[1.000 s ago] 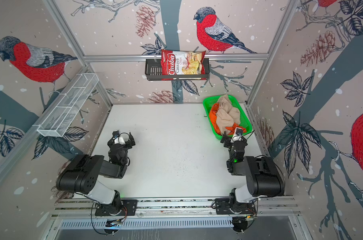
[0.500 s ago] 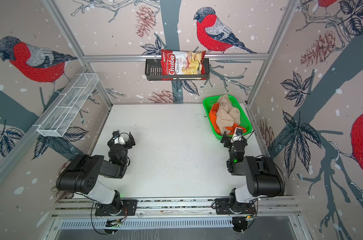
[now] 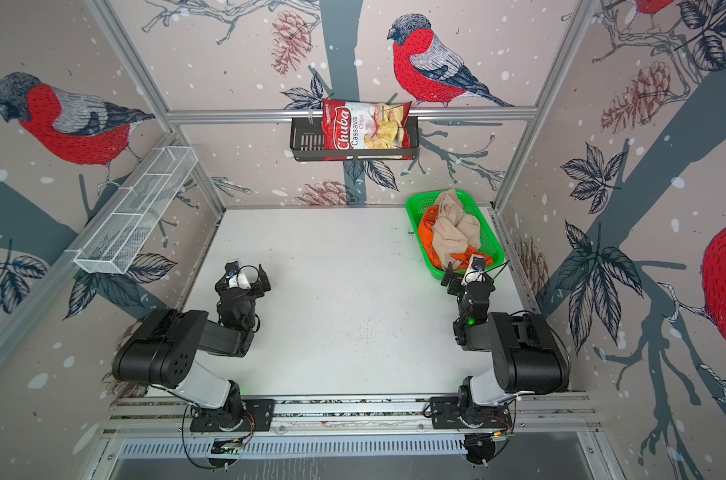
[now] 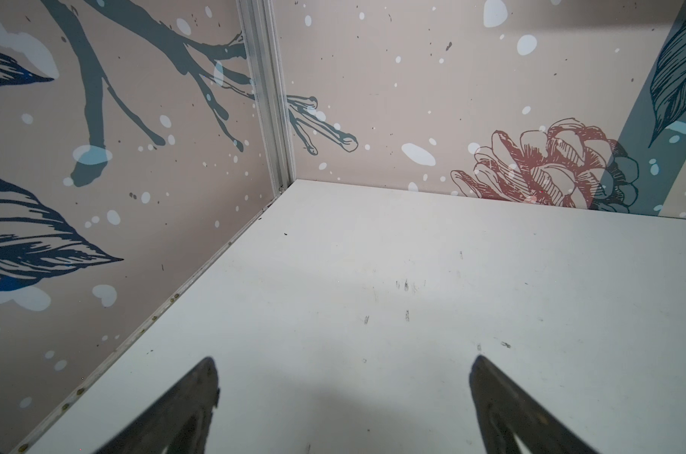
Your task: Fold and stack the shorts
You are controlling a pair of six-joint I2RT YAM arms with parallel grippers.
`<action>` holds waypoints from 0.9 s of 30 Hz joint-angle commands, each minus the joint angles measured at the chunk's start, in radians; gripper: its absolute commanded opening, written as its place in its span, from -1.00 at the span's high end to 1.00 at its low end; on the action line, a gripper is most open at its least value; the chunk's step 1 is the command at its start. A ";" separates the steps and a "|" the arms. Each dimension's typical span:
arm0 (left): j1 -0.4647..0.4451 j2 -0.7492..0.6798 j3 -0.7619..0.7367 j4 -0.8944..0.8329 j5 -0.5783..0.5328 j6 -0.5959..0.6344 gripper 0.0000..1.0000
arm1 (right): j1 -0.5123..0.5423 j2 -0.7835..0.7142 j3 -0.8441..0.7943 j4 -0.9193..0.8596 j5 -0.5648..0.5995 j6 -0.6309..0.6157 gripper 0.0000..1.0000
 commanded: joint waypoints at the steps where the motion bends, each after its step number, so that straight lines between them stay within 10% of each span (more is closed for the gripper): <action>1: 0.002 -0.004 0.001 0.023 -0.003 0.005 -0.96 | 0.002 0.000 0.000 0.024 0.010 -0.007 -1.00; 27: -0.001 -0.010 -0.011 0.039 0.025 0.016 -0.95 | 0.000 0.001 0.001 0.022 0.009 -0.006 -1.00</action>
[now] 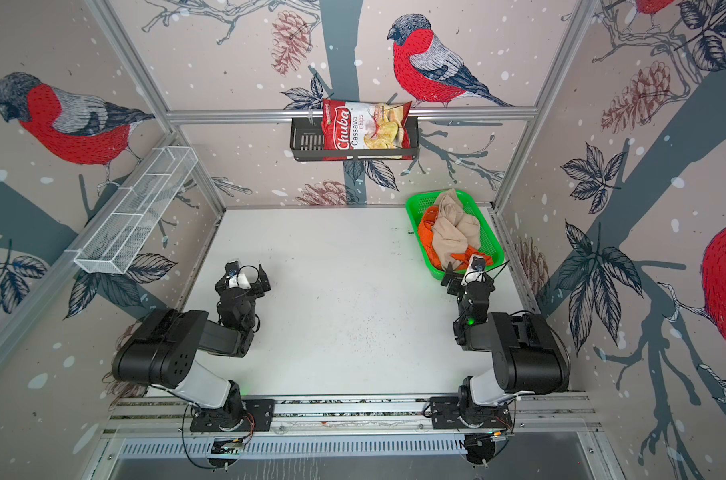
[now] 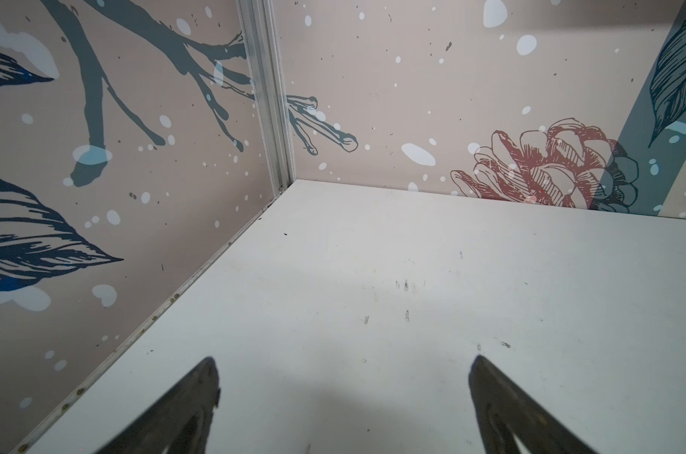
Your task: Fold and stack the shorts
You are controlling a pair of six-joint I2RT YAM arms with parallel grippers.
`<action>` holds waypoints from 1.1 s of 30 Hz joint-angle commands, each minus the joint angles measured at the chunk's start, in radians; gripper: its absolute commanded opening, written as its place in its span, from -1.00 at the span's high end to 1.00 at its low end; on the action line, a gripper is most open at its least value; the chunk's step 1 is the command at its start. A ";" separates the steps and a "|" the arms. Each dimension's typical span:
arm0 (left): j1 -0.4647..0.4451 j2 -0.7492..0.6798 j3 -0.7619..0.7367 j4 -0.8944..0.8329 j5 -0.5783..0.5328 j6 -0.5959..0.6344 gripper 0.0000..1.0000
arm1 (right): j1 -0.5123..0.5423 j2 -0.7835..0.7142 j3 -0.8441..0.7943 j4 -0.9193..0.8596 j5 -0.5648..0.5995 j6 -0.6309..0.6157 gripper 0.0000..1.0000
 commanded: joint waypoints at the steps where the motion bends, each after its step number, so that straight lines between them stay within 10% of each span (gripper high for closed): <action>1: -0.004 -0.021 -0.013 0.041 0.027 0.021 -0.95 | -0.005 0.001 0.003 0.018 -0.001 -0.003 -1.00; 8: -0.138 -0.276 0.038 -0.221 -0.042 0.137 -0.94 | 0.005 -0.142 0.006 -0.119 -0.021 -0.011 -1.00; 19: -0.158 -0.523 0.257 -0.709 0.369 -0.169 -0.82 | 0.018 -0.487 0.300 -1.123 -0.168 0.257 -1.00; 25: -0.158 -0.460 0.350 -0.881 0.536 -0.373 -0.71 | 0.011 -0.693 0.229 -1.126 -0.307 0.356 -1.00; 33: -0.168 -0.366 0.353 -0.910 0.635 -0.463 -0.64 | -0.008 -0.671 0.340 -1.207 -0.192 0.358 -1.00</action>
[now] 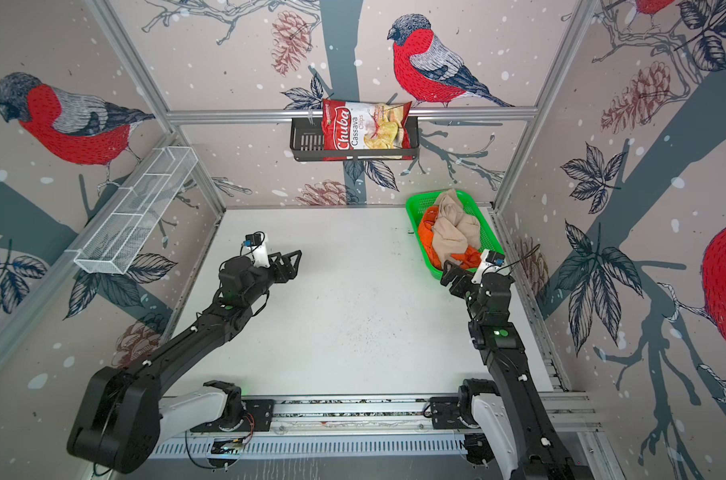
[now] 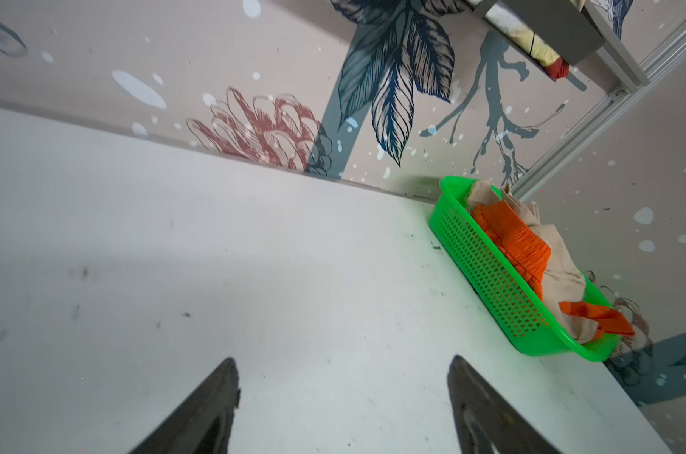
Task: Fold and stack the shorts
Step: 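Reach the right gripper into the green basket and grasp the beige shorts, then lift the beige shorts high out of the basket with the right gripper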
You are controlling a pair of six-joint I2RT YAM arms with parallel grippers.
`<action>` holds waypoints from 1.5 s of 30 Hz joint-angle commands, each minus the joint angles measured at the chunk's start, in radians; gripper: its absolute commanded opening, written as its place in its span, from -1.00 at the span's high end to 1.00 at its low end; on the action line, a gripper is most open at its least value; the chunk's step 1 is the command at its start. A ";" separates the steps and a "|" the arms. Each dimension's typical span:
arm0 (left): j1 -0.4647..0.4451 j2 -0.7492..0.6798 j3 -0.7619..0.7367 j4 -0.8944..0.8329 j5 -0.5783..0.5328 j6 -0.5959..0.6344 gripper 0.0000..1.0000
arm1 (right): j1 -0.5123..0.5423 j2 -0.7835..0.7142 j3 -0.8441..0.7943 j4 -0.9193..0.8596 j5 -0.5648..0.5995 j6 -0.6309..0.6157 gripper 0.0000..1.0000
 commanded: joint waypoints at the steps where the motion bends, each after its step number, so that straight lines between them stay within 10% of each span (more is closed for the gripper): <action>1: -0.003 0.027 0.006 -0.023 0.064 -0.057 -0.63 | -0.002 0.078 0.087 -0.052 0.036 -0.001 -1.00; 15: -0.008 0.107 0.041 -0.022 0.080 -0.065 -0.63 | -0.021 0.753 0.603 -0.130 0.166 -0.116 -0.99; 27: -0.008 0.195 0.067 0.006 0.106 -0.081 -0.63 | -0.045 1.167 0.920 -0.105 -0.101 -0.091 -0.96; 35: -0.008 0.200 0.088 -0.017 0.101 -0.065 -0.63 | -0.056 1.150 0.942 -0.100 -0.190 -0.077 0.56; 45: -0.008 0.152 0.084 -0.031 0.076 -0.059 -0.63 | -0.073 0.947 1.029 -0.068 -0.214 -0.081 0.92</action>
